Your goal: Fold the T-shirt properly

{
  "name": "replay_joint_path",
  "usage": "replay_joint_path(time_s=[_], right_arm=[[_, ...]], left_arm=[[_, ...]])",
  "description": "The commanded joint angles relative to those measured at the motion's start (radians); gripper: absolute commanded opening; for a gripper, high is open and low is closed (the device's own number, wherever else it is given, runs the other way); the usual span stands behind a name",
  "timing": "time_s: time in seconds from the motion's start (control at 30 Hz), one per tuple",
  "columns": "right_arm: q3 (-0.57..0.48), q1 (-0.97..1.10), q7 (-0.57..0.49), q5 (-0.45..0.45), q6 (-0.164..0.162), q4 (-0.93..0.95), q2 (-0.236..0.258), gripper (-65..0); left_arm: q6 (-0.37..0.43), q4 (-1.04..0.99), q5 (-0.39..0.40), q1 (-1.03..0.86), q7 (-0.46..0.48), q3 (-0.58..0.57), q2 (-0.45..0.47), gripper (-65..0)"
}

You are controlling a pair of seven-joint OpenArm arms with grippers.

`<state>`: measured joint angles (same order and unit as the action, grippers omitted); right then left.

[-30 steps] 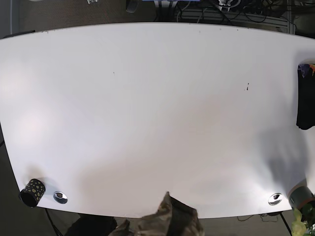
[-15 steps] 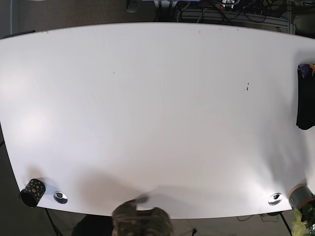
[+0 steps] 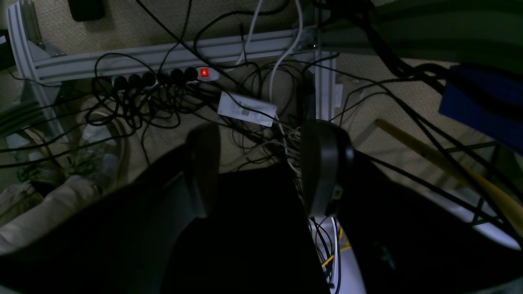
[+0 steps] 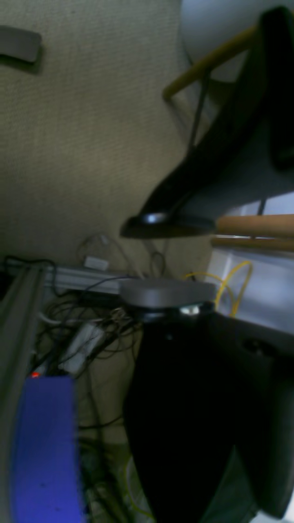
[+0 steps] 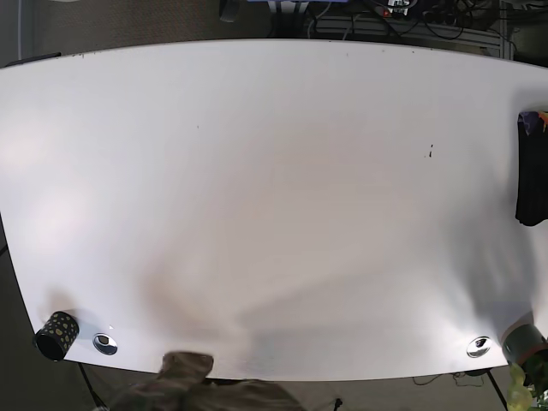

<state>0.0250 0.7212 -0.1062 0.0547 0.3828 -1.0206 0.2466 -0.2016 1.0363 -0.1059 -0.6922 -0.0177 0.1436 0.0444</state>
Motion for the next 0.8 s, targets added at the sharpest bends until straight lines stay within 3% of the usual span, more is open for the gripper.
replay_joint_path(time_s=[0.0, 0.43, 0.77], right_arm=[[0.0, -0.028, -0.01, 0.001, 0.003, 0.062, 0.007, -49.1], [0.006, -0.035, -0.014, 0.01, 0.005, 0.112, 0.01, -49.1], [0.063, 0.197, -0.01, 0.01, 0.005, -0.223, 0.01, -49.1]], left_arm=[[-0.002, -0.026, 0.001, 0.021, 0.006, 0.001, 0.002, -36.4], [-0.003, 0.035, 0.001, -0.03, 0.006, 0.003, 0.001, -36.9], [-0.003, 0.33, 0.002, -0.24, 0.006, 0.001, -0.001, -36.9]])
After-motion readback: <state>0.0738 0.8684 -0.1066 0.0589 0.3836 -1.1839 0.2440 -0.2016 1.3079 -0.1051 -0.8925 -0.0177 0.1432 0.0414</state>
